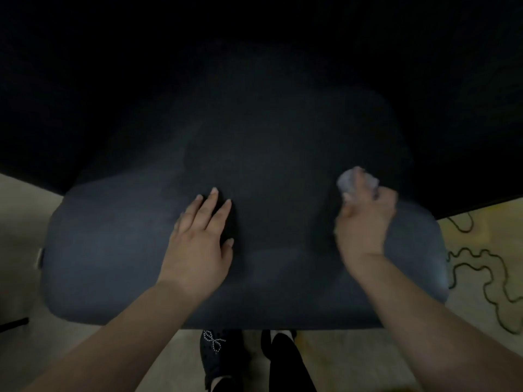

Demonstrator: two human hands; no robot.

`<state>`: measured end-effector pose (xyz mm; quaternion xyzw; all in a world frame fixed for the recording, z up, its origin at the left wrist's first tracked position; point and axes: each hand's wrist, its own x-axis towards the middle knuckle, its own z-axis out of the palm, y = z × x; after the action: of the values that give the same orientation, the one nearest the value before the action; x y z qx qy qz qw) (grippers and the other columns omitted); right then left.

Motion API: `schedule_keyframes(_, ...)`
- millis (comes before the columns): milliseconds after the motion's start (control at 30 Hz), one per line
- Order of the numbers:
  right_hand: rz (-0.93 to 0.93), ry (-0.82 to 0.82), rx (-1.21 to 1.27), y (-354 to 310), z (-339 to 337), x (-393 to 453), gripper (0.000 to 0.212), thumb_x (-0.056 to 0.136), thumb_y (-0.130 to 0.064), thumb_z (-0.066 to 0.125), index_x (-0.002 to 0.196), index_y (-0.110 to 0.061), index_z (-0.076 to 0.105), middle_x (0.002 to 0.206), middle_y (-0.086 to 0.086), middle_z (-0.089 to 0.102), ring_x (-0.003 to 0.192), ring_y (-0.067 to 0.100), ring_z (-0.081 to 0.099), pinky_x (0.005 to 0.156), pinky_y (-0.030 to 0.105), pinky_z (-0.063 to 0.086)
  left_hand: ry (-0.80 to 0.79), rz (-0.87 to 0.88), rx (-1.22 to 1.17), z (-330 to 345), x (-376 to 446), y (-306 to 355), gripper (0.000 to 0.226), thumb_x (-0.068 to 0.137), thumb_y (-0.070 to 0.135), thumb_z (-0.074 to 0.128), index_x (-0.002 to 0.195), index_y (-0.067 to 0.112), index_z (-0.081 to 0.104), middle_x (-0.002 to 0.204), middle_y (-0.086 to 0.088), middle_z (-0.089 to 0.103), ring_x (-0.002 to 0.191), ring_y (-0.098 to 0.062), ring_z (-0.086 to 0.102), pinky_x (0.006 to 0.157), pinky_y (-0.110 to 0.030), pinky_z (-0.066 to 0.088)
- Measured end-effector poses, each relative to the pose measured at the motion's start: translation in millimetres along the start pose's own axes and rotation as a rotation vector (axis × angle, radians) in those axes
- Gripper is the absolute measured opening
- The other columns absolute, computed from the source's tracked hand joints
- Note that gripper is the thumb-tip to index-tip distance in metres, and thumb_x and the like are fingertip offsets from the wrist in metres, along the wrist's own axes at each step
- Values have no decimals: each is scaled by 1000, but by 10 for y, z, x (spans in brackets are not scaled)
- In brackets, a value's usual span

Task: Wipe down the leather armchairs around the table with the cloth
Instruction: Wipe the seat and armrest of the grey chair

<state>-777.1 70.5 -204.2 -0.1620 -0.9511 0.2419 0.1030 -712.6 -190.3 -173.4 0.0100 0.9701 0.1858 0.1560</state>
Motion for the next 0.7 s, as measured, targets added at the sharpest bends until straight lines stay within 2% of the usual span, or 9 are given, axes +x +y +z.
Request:
schedule_keyframes(100,-177,-102,114,-405,174,-347,34,88,-15,63,122,-12,62,102,13,53,89,29,49,82,38,44,-9,1,12,51,76,190,68,90,33,57,150,22,27,161,1,10,147,-22,7,118,-44,18)
schedule_keyframes(167,-329,-177,71,-574,195,-509,51,83,-7,66,132,-20,55,105,16,53,88,32,51,78,40,45,-17,33,20,74,133,302,68,91,34,55,151,23,25,161,1,9,147,-21,5,118,-43,17)
schedule_keyframes(233,-418,-198,39,-466,131,-428,63,78,-1,66,135,-25,51,104,16,51,87,33,51,76,41,45,-28,79,41,82,191,385,67,91,34,55,150,22,26,161,0,9,147,-21,5,119,-43,16)
schedule_keyframes(300,-355,-201,22,-206,15,-236,63,77,0,63,134,-26,53,105,20,51,88,38,51,76,43,46,-47,108,68,73,247,426,66,92,34,54,151,23,25,161,0,9,147,-21,5,119,-42,15)
schedule_keyframes(433,30,-98,-64,479,-274,85,52,91,-13,53,139,-31,44,117,19,42,104,37,43,93,45,39,-67,112,82,58,346,446,67,92,35,54,151,23,25,161,1,10,147,-21,8,119,-40,17)
schedule_keyframes(500,149,-91,-97,597,-342,132,53,94,-17,50,143,-32,37,118,17,37,107,34,39,100,44,36,-67,100,73,49,366,473,67,91,33,56,151,22,27,160,0,12,147,-22,10,119,-41,18)
schedule_keyframes(567,167,-134,-53,473,-334,97,54,95,-15,49,145,-30,34,118,17,37,108,33,40,102,43,35,-76,88,73,32,367,507,67,91,32,56,150,21,28,160,0,12,147,-22,10,118,-41,18)
schedule_keyframes(633,89,-189,50,253,-299,36,53,94,-11,50,144,-26,37,117,17,38,106,32,43,100,43,39,-89,75,64,5,364,520,67,91,33,55,151,22,27,160,1,11,147,-21,9,119,-39,18)
schedule_keyframes(700,6,-142,70,109,-280,49,52,92,-9,54,141,-23,43,114,17,41,101,30,45,95,41,42,-102,73,65,-23,382,512,66,92,35,54,151,24,26,160,2,11,147,-20,9,119,-37,16)
